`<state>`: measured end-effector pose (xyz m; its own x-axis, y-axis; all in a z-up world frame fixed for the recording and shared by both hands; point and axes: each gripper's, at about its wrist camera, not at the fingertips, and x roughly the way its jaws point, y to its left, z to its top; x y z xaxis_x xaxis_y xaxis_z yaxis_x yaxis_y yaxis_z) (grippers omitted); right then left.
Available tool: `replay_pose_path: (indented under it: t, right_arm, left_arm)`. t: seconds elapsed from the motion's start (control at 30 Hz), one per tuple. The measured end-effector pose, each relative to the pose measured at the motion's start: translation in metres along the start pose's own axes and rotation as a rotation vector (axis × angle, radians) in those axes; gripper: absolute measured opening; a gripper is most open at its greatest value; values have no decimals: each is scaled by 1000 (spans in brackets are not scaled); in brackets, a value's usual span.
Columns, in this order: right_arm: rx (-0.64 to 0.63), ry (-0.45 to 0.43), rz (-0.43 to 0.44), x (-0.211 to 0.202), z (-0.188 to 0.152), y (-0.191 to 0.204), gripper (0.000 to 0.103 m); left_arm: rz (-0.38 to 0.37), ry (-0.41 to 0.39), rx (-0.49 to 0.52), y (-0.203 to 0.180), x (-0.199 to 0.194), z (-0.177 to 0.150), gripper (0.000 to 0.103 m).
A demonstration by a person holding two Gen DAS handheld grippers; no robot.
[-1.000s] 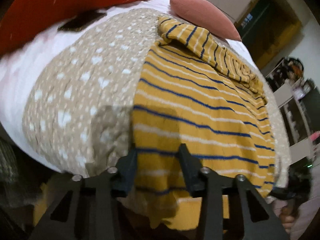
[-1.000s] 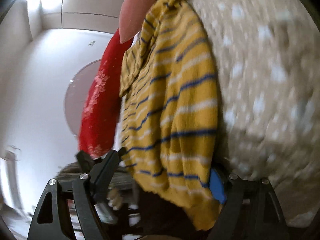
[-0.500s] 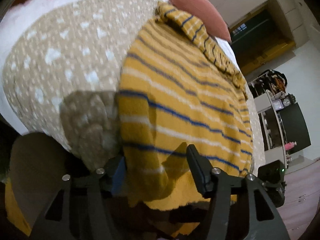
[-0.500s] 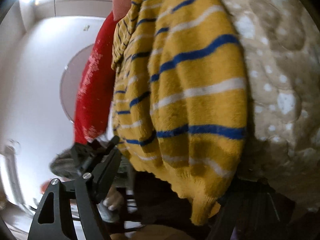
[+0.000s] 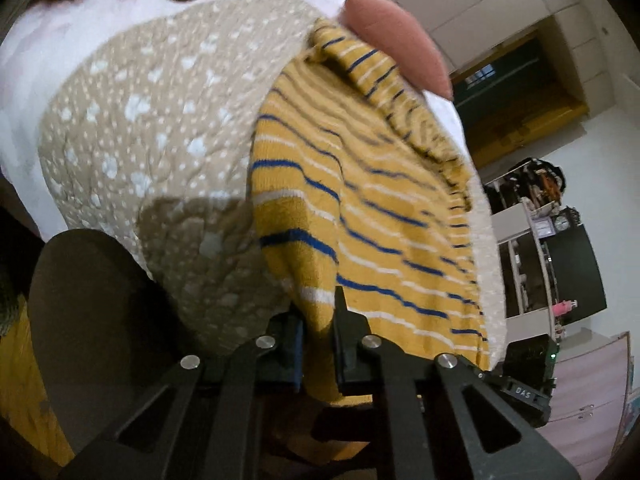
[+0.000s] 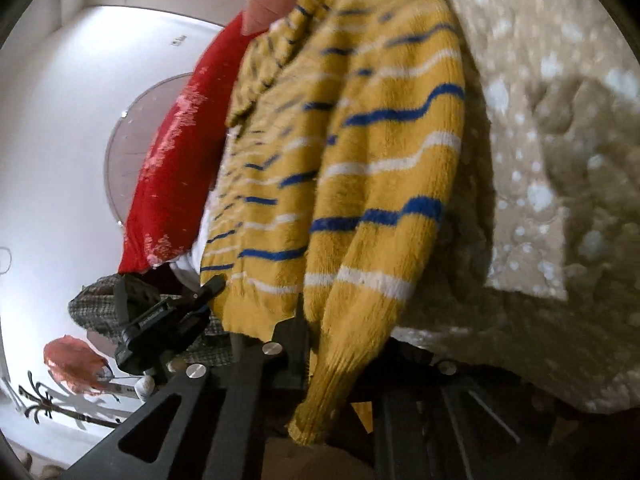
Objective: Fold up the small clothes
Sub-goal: 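Lift the hem with both grippers and fold it toward the collar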
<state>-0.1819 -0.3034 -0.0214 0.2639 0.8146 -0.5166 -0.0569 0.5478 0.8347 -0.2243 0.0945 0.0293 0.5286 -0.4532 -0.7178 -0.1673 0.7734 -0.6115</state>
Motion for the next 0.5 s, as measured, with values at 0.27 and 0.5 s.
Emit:
replay_pose_path:
  t: [0.27, 0.5]
  right_arm:
    - [-34, -43, 42, -42, -16, 4, 6]
    - [-31, -58, 36, -50, -24, -1, 6]
  left_arm:
    - [-23, 10, 30, -18, -12, -11, 11]
    - [-6, -5, 43, -23, -16, -10, 10]
